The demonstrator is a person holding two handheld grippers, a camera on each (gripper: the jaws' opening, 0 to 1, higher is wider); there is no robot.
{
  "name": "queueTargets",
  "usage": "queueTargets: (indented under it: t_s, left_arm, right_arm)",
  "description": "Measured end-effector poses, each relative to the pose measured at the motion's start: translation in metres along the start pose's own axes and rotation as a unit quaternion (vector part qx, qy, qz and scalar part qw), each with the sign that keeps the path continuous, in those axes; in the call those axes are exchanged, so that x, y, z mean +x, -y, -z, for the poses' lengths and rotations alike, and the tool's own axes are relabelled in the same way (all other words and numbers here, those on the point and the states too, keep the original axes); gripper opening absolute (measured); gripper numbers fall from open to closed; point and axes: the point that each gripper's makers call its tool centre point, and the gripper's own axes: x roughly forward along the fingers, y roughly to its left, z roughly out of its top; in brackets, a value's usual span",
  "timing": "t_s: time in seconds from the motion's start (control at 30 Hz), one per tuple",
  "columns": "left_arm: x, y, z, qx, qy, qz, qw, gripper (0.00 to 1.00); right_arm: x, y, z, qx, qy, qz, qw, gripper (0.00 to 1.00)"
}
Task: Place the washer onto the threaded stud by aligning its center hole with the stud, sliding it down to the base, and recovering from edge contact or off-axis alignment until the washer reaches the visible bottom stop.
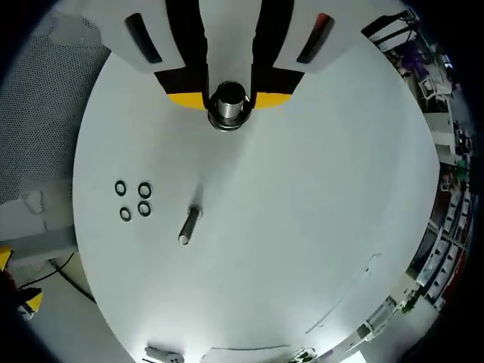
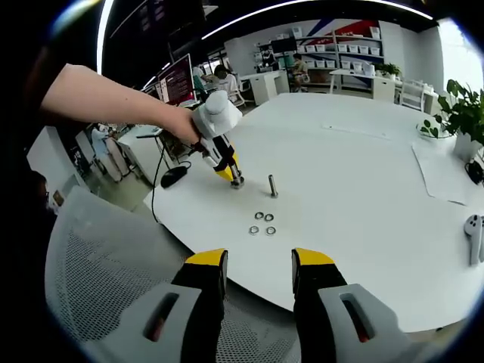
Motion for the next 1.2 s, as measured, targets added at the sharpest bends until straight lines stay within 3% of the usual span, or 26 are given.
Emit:
queueTargets:
  t_s: [0.23,0.43,0.5,0.63,0.73,0.9,0.97,1.1,1.2]
  left_arm:
    - [0.021,-0.006,0.009,-0.002,-0.009,-0.003,1.0,0.19]
    - [0.02,-0.005,0.009,-0.026,-0.005,0.001,0.9996,0.19]
    - [0.013,0.006,0.008,-0.035,-0.005,0.006,0.9994,0.2]
    - [0.019,-0.005,0.01,-0.045,-0.002,-0.003,0.999,0.21]
    - [0.015,-0.003,0.009,-0.055,0.007,-0.009,0.9984,0.27]
    - [0.005,-0.01,0.004,-0.073,0.035,-0.025,0.9964,0.3]
    - [-0.013,-0.001,-0.005,-0.084,0.054,-0.034,0.9944,0.3]
    - [-0.035,-0.014,-0.005,-0.12,0.1,-0.063,0.9857,0.3]
    - [-0.048,-0.021,-0.004,-0.15,0.136,-0.089,0.9751,0.29]
  right_arm:
    - [0.0,-0.001,0.0,0.001,0.0,-0.003,1.0,0.37]
    - [0.0,-0.001,-0.001,0.0,0.0,-0.001,1.0,0.36]
    - [0.0,-0.001,-0.001,0.003,0.003,-0.004,1.0,0.36]
    - [0.0,-0.003,-0.001,-0.001,0.002,-0.006,1.0,0.36]
    - [-0.001,-0.003,-0.002,-0.001,0.003,-0.006,1.0,0.36]
    - [-0.001,-0.004,-0.003,-0.002,0.004,-0.008,1.0,0.36]
    - [-0.001,-0.004,-0.003,-0.002,0.005,-0.008,1.0,0.36]
    - [-0.001,-0.002,-0.003,-0.001,0.007,-0.005,1.0,0.36]
    - [-0.001,-0.003,-0.004,-0.003,0.008,-0.004,1.0,0.36]
